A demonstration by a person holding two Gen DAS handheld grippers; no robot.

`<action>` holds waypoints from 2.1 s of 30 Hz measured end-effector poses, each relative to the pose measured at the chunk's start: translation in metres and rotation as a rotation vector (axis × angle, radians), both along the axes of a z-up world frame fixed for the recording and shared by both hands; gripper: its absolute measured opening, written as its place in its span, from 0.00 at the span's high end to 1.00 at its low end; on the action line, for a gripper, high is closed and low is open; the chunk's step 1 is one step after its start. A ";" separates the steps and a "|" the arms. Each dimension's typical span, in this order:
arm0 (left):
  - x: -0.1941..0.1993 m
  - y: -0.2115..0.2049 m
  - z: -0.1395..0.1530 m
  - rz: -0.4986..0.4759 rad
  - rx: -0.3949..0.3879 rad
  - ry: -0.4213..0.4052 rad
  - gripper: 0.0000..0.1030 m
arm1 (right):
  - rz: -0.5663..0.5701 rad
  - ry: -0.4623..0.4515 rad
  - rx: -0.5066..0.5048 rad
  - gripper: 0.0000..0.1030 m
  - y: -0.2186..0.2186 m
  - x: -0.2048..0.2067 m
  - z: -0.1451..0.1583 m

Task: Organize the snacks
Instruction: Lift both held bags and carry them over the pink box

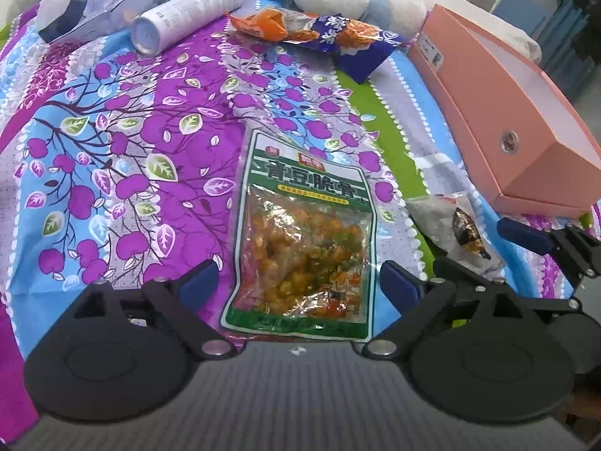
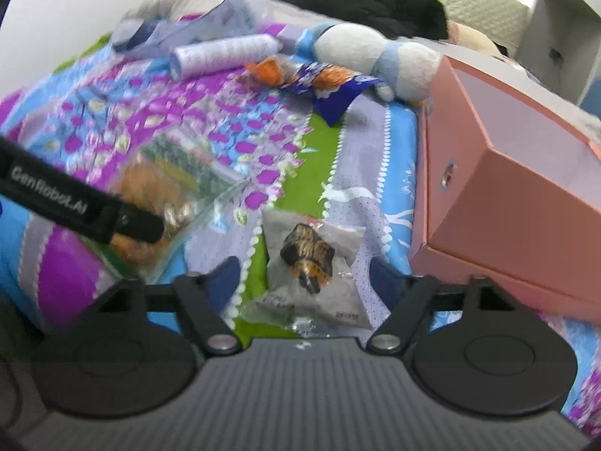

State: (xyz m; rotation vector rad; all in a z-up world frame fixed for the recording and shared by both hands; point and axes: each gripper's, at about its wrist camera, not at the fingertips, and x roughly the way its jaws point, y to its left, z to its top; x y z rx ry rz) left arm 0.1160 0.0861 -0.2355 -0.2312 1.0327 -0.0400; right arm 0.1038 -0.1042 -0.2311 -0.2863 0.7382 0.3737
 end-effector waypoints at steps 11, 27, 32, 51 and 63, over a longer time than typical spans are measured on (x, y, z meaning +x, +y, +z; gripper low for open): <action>0.010 -0.006 0.003 -0.033 0.036 0.035 0.06 | -0.086 0.086 0.126 0.35 -0.012 0.015 -0.017; 0.029 -0.023 -0.017 -0.093 0.116 0.014 0.07 | -0.090 0.088 0.126 0.46 -0.020 0.011 -0.011; 0.031 -0.027 -0.021 -0.079 0.147 0.023 0.12 | -0.098 0.101 0.149 0.46 -0.027 0.011 -0.009; 0.017 -0.036 0.035 -0.016 0.077 -0.057 0.31 | -0.105 0.037 0.189 0.47 -0.043 0.006 0.028; 0.011 -0.053 0.109 -0.031 0.042 -0.202 0.31 | -0.124 -0.078 0.234 0.47 -0.057 -0.003 0.087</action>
